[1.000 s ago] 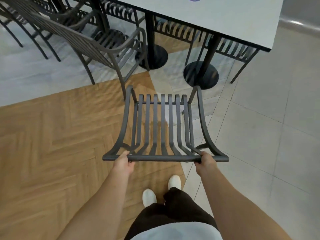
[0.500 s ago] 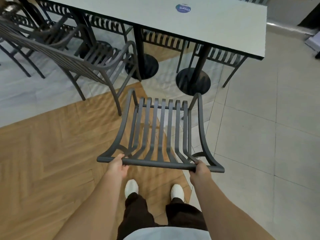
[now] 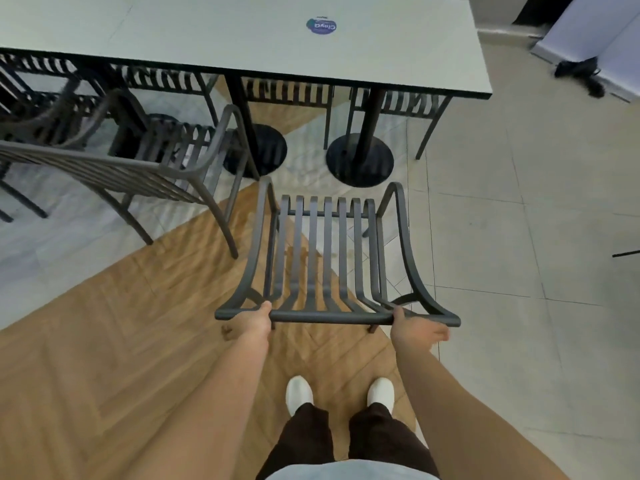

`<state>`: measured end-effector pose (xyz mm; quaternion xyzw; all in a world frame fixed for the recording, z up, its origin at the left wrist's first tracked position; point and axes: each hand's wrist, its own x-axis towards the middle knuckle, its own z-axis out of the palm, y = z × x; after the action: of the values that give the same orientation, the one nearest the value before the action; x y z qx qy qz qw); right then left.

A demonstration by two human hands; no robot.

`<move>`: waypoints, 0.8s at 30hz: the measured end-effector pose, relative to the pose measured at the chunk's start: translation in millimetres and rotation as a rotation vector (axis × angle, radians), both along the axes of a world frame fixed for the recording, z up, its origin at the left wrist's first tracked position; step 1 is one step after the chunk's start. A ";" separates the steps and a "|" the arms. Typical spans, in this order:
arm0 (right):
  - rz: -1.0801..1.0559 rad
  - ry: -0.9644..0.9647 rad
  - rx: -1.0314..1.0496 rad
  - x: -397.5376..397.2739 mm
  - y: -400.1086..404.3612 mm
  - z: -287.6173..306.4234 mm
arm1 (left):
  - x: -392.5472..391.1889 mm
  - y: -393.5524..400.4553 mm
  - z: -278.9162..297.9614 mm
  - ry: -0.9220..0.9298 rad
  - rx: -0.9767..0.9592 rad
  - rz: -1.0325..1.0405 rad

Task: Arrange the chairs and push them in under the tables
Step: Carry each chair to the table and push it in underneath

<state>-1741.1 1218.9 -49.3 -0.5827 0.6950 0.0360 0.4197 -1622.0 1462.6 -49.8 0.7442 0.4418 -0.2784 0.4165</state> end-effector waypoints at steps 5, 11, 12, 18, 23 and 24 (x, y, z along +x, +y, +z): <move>0.781 0.210 -0.338 -17.7 22.6 -1.1 | -25.1 -2.6 6.3 -0.334 0.285 -0.485; 1.286 0.395 -0.459 -8.2 8.4 -5.7 | -17.6 8.9 -9.2 -0.451 0.462 -1.507; 1.319 0.386 -0.456 -3.0 3.8 -4.8 | -11.7 10.7 -10.0 -0.450 0.485 -1.568; 1.432 0.451 -0.419 18.3 -6.2 0.5 | 22.9 10.9 -9.8 -0.360 0.581 -1.792; 1.468 0.503 -0.474 44.6 -15.2 2.2 | 48.8 -3.0 -11.4 -0.391 0.594 -1.806; 1.468 0.502 -0.470 52.8 -18.8 2.3 | 57.3 -8.2 -11.4 -0.381 0.594 -1.804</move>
<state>-1688.3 1200.1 -47.0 -0.9377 0.1984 0.2850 -0.0126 -1564.8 1454.4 -61.2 0.9110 -0.3180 -0.2449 -0.0942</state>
